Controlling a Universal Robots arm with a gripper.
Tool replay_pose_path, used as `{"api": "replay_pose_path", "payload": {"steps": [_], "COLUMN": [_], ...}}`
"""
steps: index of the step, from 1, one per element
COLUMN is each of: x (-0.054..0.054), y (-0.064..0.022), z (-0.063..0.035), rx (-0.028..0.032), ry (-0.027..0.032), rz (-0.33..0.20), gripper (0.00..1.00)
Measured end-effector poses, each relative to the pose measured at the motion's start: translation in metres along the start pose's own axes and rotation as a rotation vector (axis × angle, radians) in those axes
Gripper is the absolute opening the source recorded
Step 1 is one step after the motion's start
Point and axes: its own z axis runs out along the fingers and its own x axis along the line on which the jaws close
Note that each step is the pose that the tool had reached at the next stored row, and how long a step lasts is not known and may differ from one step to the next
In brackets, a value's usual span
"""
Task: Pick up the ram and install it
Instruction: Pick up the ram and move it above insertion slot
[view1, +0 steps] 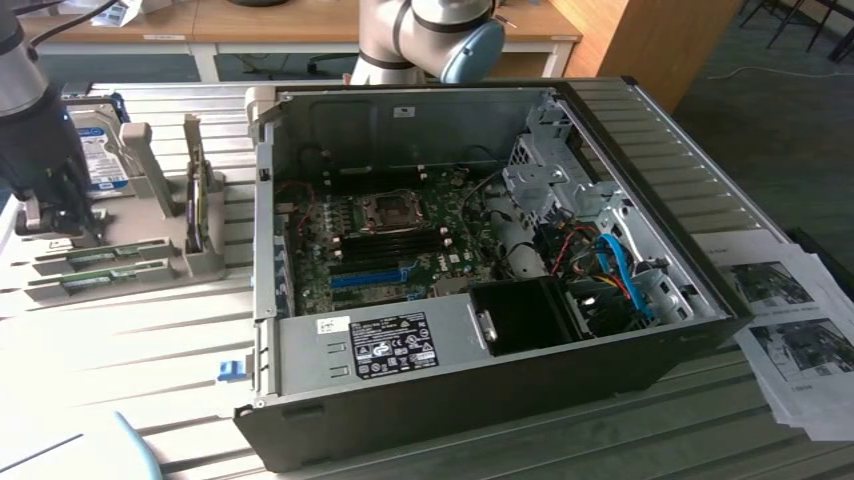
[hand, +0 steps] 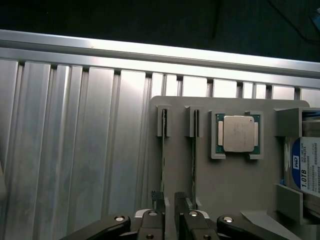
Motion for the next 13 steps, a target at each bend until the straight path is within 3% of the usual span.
{"api": "replay_pose_path", "payload": {"steps": [13], "x": [0.0033], "y": [0.0001], "z": [0.0017], "rx": [-0.0001], "ry": [0.0015], "rz": [0.000], "gripper": [0.22]}}
